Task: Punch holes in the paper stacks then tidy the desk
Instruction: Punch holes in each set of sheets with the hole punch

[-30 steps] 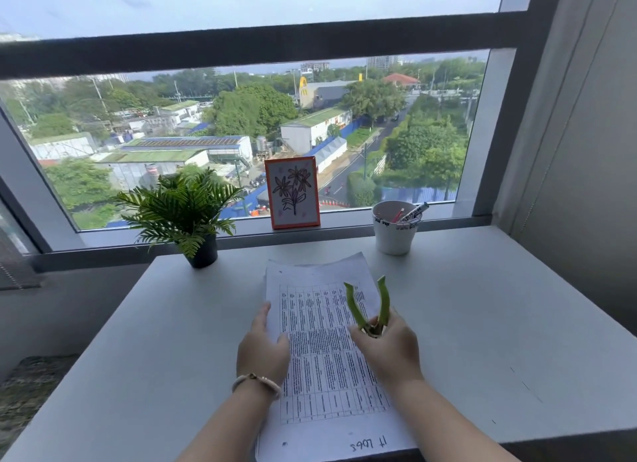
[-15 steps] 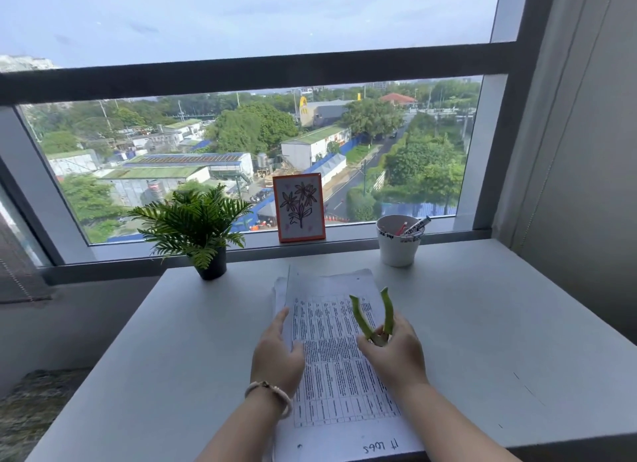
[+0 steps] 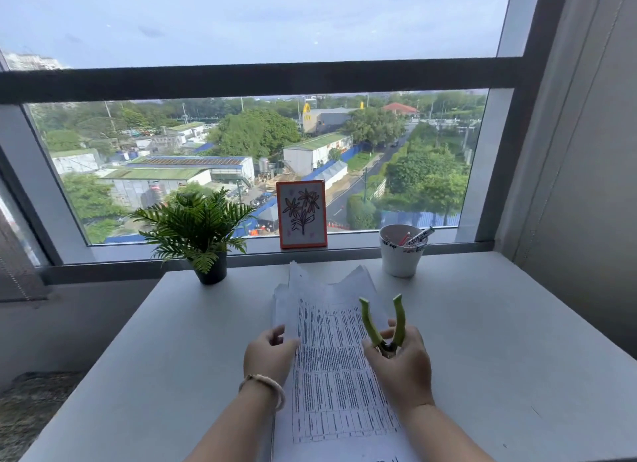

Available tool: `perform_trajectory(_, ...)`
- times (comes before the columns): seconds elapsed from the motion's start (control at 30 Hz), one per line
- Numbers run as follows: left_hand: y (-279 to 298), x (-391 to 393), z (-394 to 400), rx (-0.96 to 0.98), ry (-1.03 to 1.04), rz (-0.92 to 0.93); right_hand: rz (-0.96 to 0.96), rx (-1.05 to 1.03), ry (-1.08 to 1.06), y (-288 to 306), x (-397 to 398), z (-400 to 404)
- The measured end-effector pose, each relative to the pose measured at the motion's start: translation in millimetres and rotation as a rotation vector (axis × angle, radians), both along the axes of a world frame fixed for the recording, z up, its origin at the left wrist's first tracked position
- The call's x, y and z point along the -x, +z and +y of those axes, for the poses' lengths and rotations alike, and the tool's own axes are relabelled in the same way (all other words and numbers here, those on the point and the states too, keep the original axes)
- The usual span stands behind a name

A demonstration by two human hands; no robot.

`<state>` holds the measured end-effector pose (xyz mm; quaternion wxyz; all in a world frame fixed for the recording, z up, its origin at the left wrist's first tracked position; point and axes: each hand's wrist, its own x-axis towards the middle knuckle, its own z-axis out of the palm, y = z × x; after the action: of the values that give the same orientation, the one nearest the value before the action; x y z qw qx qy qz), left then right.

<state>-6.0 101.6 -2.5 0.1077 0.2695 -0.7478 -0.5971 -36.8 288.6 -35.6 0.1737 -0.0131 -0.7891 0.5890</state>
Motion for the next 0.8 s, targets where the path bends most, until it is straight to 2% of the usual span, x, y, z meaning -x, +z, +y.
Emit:
perform_trajectory(0.17, -11.6, 21.2, -14.3, -0.124, -0.165, -0.083, 0.006, 0.082, -0.002, 1.6, 0.6, 1.9)
perform_trajectory(0.23, -28.4, 33.0, -23.4, -0.111, -0.196, -0.101, -0.025, 0.099, -0.002, 2.1, 0.6, 1.6)
perform_trajectory(0.33, -22.4, 27.0, -20.1, -0.060, -0.221, -0.036, -0.057, 0.099, 0.031, 5.3, -1.6, 3.9)
perform_trajectory(0.43, -14.0, 16.1, -12.7, -0.197, -0.194, 0.088, -0.090, 0.172, 0.059, 6.2, 1.0, 7.8)
perform_trajectory(0.6, -13.0, 6.4, -15.1, -0.591, -0.148, 0.170, -0.220, 0.420, 0.143, 19.2, 15.6, 19.7)
perform_trajectory(0.73, -8.3, 4.4, -18.0, -0.647, -0.179, 0.162, -0.355, 0.407, 0.395, 44.8, 44.3, 33.9)
perform_trajectory(0.8, -1.1, 4.3, -19.0, -0.686, -0.219, 0.130, -0.411, 0.461, 0.448, 49.3, 54.4, 32.2)
